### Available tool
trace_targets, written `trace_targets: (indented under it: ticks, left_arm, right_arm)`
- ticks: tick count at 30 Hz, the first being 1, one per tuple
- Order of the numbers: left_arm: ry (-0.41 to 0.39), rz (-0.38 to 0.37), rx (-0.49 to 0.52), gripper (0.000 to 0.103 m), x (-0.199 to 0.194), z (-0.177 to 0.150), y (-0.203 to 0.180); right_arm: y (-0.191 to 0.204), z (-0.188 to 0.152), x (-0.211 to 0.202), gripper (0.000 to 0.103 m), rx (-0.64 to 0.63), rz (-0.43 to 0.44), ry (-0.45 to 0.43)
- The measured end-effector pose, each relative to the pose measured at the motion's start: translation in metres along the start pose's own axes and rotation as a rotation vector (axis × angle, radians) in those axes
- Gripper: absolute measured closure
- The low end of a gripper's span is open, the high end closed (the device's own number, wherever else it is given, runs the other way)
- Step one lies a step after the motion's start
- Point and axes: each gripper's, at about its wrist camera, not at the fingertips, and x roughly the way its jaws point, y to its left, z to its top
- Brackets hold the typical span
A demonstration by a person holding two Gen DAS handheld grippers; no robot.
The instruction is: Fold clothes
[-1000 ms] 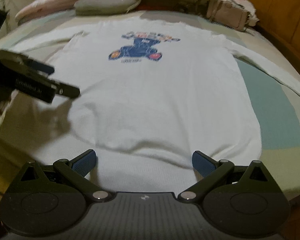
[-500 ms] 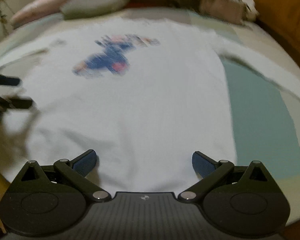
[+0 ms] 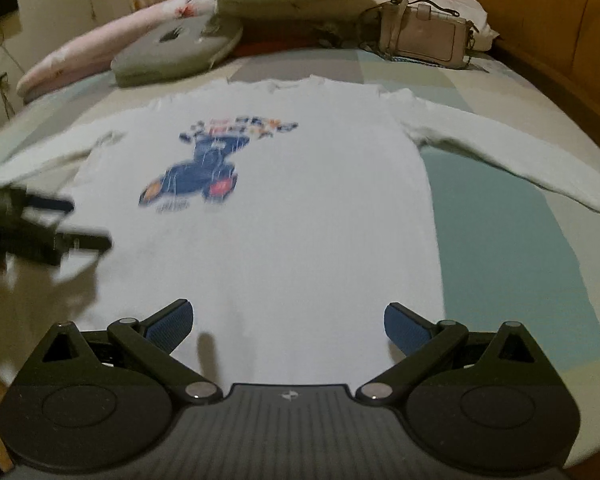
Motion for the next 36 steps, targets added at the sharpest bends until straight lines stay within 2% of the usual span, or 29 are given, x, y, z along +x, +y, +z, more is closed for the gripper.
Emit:
trace_targets:
  ticks: [3,8,11,14,16,19,22,25,29,32,36]
  left_arm:
    - [0.01,0.012,-0.009,0.001,0.003,0.0,0.004]
    - [0.023,0.031,-0.028,0.001,0.007,0.0,0.011]
    - [0.024,0.041,-0.032,0.001,0.008,0.001,0.01]
    - [0.025,0.045,-0.023,0.001,0.009,0.0,0.01]
    - [0.025,0.04,-0.024,0.001,0.009,0.0,0.011]
    - [0.026,0.035,-0.021,0.001,0.009,0.0,0.012]
    - [0.026,0.033,-0.016,0.001,0.009,0.0,0.012]
    - [0.028,0.038,-0.019,0.001,0.005,0.0,0.012]
    - [-0.005,0.034,0.003,0.001,-0.01,-0.002,0.008]
    - [-0.012,0.016,0.02,0.001,-0.019,-0.007,0.003]
    - [0.008,-0.018,0.064,0.001,-0.023,-0.017,-0.008]
  right_arm:
    - [-0.013,0.024,0.018,0.0,0.017,0.009,-0.005]
    - [-0.027,0.083,0.052,0.0,-0.054,0.007,-0.06]
    - [-0.033,0.116,0.089,0.0,-0.057,0.007,-0.042]
    - [-0.043,0.127,0.123,0.0,-0.027,0.025,0.003]
    - [-0.047,0.121,0.134,0.0,-0.044,0.006,0.012]
    - [-0.049,0.104,0.12,0.0,-0.096,-0.026,0.004]
    - [-0.053,0.089,0.1,0.0,-0.101,-0.059,0.038]
    - [-0.056,0.076,0.083,0.0,-0.067,-0.13,0.111]
    - [-0.035,0.059,0.039,0.0,-0.029,-0.088,0.059]
    - [0.002,0.039,0.01,0.0,-0.08,-0.05,0.018]
    - [0.039,0.012,0.001,0.0,-0.135,-0.035,0.026]
